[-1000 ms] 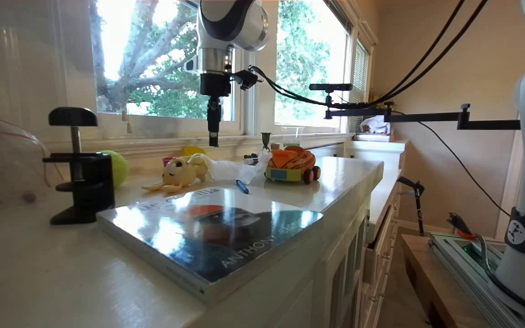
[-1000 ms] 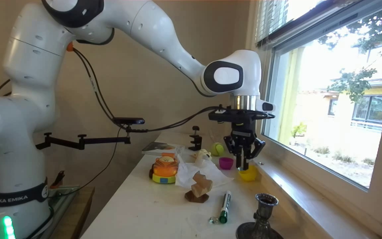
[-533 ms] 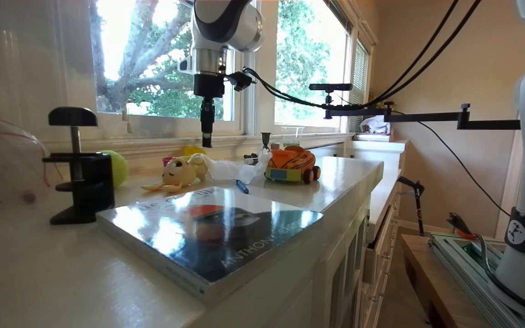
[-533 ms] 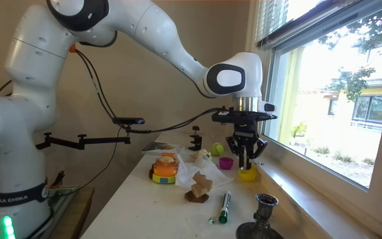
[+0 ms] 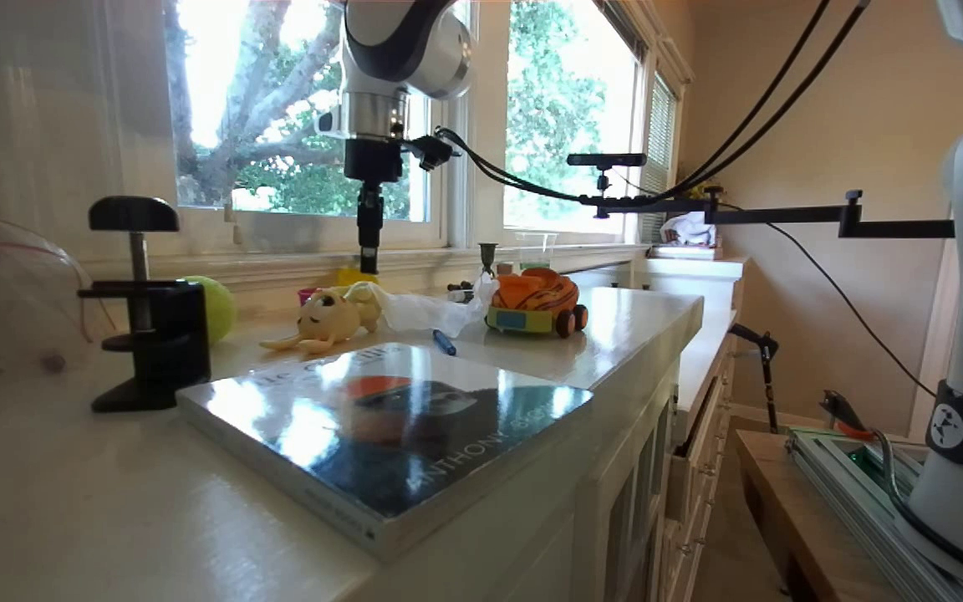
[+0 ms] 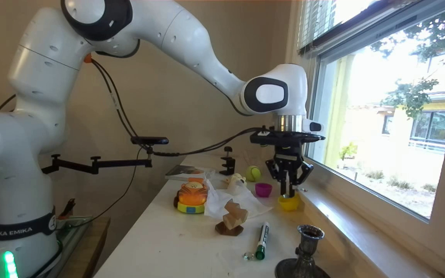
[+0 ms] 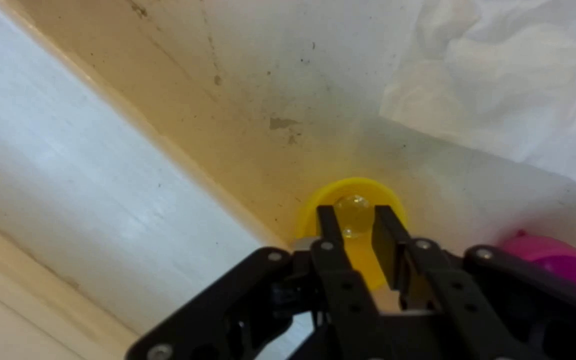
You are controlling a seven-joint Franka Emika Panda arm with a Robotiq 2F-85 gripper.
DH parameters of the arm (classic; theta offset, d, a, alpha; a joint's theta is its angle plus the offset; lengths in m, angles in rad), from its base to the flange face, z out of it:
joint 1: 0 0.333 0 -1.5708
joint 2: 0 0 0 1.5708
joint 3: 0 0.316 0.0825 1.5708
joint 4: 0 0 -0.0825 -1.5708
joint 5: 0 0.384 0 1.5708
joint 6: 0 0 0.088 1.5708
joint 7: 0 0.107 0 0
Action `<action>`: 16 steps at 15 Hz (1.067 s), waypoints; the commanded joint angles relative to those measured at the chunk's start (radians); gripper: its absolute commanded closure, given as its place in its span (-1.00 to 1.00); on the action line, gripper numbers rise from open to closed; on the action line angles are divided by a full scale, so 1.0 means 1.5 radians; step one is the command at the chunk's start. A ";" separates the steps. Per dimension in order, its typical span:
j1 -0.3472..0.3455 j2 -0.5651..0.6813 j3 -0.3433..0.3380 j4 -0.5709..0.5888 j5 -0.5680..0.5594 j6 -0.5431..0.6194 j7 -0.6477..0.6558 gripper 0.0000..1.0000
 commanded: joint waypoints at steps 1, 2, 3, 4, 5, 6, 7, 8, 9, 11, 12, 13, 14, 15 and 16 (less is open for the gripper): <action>-0.006 0.023 0.009 0.031 0.009 0.001 -0.019 0.86; -0.006 0.025 0.010 0.034 0.008 0.001 -0.018 0.85; -0.006 0.027 0.011 0.036 0.008 0.001 -0.017 0.04; -0.006 0.028 0.011 0.037 0.008 0.001 -0.017 0.02; -0.006 0.028 0.012 0.038 0.008 0.001 -0.016 -0.11; -0.005 0.028 0.013 0.037 0.007 -0.002 -0.015 -0.21; -0.005 0.027 0.014 0.037 0.008 -0.006 -0.015 -0.35; -0.005 0.027 0.016 0.037 0.008 -0.010 -0.015 -0.46; -0.004 0.026 0.017 0.036 0.008 -0.013 -0.015 -0.61; -0.003 0.021 0.020 0.032 0.009 -0.022 -0.012 -0.88; 0.000 0.016 0.020 0.030 0.008 -0.034 0.000 -0.97; 0.006 -0.002 0.020 0.020 0.011 -0.061 0.028 -1.00; 0.011 -0.016 0.018 0.008 0.007 -0.063 0.052 -1.00; 0.013 -0.039 0.019 -0.008 0.011 -0.081 0.072 -1.00; 0.016 -0.061 0.016 -0.023 0.004 -0.082 0.097 -1.00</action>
